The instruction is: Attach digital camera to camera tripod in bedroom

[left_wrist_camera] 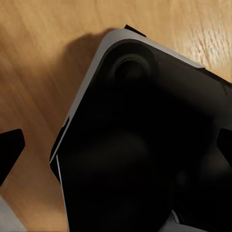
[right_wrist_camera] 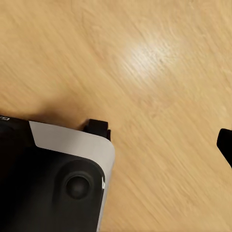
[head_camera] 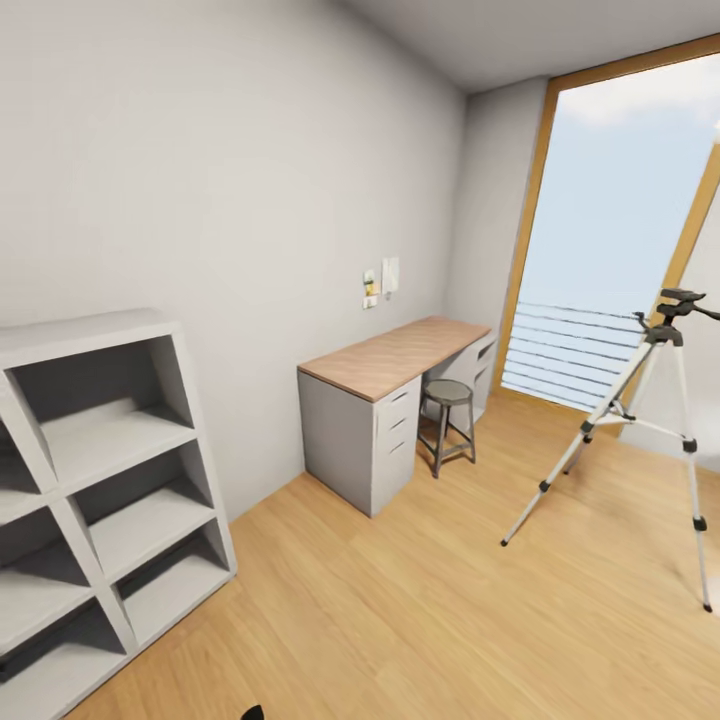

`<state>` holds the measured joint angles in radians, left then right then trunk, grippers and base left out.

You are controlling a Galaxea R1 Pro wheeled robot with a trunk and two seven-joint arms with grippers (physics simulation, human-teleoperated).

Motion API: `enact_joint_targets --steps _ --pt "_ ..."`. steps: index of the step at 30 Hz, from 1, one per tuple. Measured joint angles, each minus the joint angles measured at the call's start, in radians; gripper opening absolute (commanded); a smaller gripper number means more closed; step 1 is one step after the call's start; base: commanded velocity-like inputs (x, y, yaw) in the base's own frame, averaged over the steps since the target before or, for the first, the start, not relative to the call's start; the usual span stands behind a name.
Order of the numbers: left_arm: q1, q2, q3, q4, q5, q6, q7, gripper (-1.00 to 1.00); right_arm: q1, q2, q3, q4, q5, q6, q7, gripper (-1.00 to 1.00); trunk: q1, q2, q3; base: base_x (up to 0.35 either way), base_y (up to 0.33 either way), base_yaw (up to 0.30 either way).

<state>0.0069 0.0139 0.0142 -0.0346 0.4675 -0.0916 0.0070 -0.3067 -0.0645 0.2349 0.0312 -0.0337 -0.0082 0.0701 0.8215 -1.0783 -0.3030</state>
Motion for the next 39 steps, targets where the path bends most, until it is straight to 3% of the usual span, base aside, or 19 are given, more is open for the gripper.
enact_joint_targets --steps 20,31,39 --pt "0.000 0.000 -0.001 0.000 -0.003 0.000 0.000 1.00 0.000 0.001 0.000 0.000 -0.002 -0.002 -0.002 1.00 0.000 0.000 0.001 0.100 0.343 -0.013" --pt "0.000 0.000 -0.001 0.000 -0.002 0.000 0.000 1.00 0.000 0.003 0.000 0.002 -0.002 0.008 -0.003 1.00 0.000 0.000 0.007 0.041 0.310 -0.199" --pt "0.000 0.000 0.000 0.000 0.001 0.000 0.000 1.00 0.000 0.003 -0.001 0.002 -0.004 0.013 -0.003 1.00 0.000 0.000 0.011 0.002 0.049 -0.271"
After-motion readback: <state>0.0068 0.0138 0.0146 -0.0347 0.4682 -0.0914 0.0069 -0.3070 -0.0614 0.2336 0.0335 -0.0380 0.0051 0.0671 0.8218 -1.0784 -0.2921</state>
